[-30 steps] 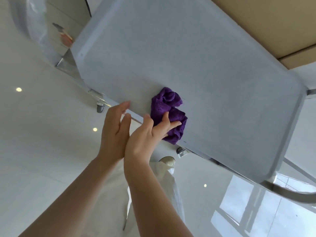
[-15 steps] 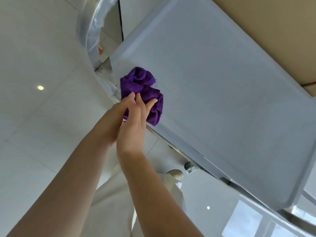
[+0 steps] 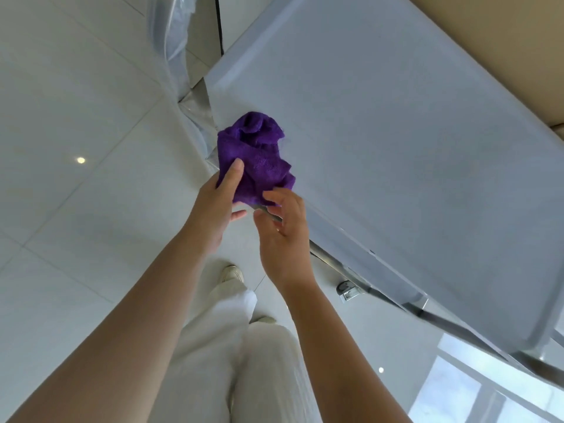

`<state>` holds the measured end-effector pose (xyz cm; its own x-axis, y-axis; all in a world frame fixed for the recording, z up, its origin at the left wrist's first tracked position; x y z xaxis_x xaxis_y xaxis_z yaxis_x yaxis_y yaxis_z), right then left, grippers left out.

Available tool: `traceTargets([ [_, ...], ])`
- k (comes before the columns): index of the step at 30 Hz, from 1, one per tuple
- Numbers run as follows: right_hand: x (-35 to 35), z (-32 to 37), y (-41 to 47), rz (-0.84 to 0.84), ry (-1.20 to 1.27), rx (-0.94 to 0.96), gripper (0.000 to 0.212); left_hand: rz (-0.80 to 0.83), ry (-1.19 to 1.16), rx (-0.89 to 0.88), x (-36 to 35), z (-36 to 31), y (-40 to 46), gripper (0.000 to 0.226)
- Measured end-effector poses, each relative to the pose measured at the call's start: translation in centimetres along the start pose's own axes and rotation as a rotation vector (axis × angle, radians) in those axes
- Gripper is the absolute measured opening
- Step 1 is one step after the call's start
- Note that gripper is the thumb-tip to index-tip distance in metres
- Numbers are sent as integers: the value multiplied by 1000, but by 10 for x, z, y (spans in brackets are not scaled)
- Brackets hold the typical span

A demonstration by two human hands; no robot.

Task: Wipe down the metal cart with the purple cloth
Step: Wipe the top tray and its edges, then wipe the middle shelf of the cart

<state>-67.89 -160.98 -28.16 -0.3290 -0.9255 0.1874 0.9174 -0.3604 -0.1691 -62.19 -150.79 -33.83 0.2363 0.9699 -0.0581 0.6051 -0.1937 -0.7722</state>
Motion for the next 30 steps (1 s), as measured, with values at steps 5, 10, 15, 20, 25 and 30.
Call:
traceTargets([
  [5, 38, -39, -34, -158, 17, -186, 34, 53, 83, 12, -22, 41, -17, 22],
  [10, 72, -78, -86, -208, -1, -270, 53, 122, 288, -47, -56, 79, -27, 42],
  [15, 110, -106, -121, -254, -218, -301, 24, 165, 397, -126, -85, 96, -43, 63],
  [20, 123, -114, -130, -365, -198, -219, 20, 129, 483, -132, -92, 114, -30, 39],
  [25, 116, -142, -112, -377, 218, -217, 16, 92, 496, -166, -97, 125, -1, 23],
  [30, 98, -193, -74, -355, 638, -222, 26, 262, 325, -161, -101, 125, 38, 44],
])
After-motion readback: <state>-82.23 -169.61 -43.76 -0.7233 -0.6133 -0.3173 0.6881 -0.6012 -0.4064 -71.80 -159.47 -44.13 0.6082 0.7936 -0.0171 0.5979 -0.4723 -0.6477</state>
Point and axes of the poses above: each hand's wrist, its own y-axis towards the middle knuckle, its own x-axis out of the back of the hand, z = x × y, the point moved 10 cm from there along y, towards the middle knuckle, and after that the axes turned 14 degrees about x, right-handed, at the moved point
